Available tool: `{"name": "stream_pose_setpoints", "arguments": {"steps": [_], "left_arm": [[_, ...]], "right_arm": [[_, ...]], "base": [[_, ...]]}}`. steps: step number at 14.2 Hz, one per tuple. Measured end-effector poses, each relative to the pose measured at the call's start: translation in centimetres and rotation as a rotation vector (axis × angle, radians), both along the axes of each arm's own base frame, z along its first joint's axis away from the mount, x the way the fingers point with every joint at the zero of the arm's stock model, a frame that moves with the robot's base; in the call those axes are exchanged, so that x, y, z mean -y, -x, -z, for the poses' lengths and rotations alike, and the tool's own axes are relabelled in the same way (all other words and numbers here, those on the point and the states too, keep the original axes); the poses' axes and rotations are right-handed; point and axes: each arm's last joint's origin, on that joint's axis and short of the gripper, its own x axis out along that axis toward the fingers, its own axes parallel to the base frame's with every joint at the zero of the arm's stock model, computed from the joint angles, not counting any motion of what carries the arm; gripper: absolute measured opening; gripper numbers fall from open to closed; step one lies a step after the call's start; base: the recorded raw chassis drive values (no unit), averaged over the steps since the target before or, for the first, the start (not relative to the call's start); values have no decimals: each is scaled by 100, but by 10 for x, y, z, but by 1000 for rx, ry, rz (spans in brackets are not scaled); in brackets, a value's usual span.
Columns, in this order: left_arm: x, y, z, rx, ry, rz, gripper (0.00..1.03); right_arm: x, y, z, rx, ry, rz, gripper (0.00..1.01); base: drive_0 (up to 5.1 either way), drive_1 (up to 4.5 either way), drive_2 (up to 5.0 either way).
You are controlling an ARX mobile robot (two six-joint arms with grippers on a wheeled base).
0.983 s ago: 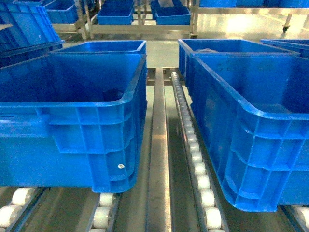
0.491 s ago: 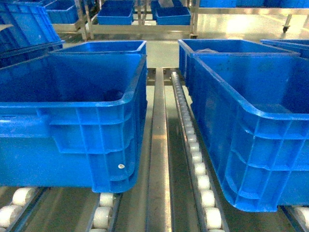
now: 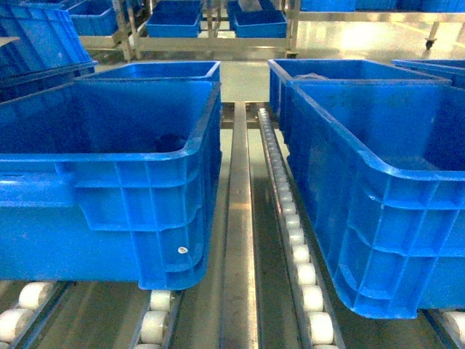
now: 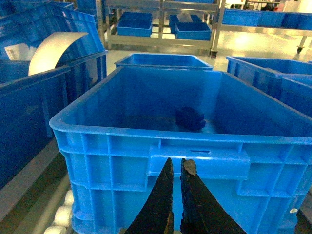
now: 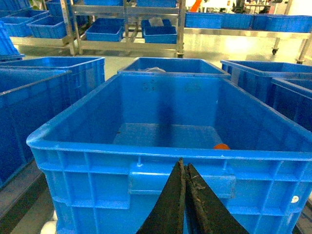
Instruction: Sort blue parts and orange caps into right shelf containers
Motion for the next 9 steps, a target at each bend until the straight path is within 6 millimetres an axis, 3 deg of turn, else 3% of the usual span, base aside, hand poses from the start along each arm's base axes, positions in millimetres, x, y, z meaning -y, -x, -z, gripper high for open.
{"name": "stream_pose_setpoints", "arguments": {"steps": [9], "left_arm": [[0,24,-6,26,0,0,2]], "right_arm": [[0,21,-3,15,0,0,2]], "base": [[0,0,0]]}}
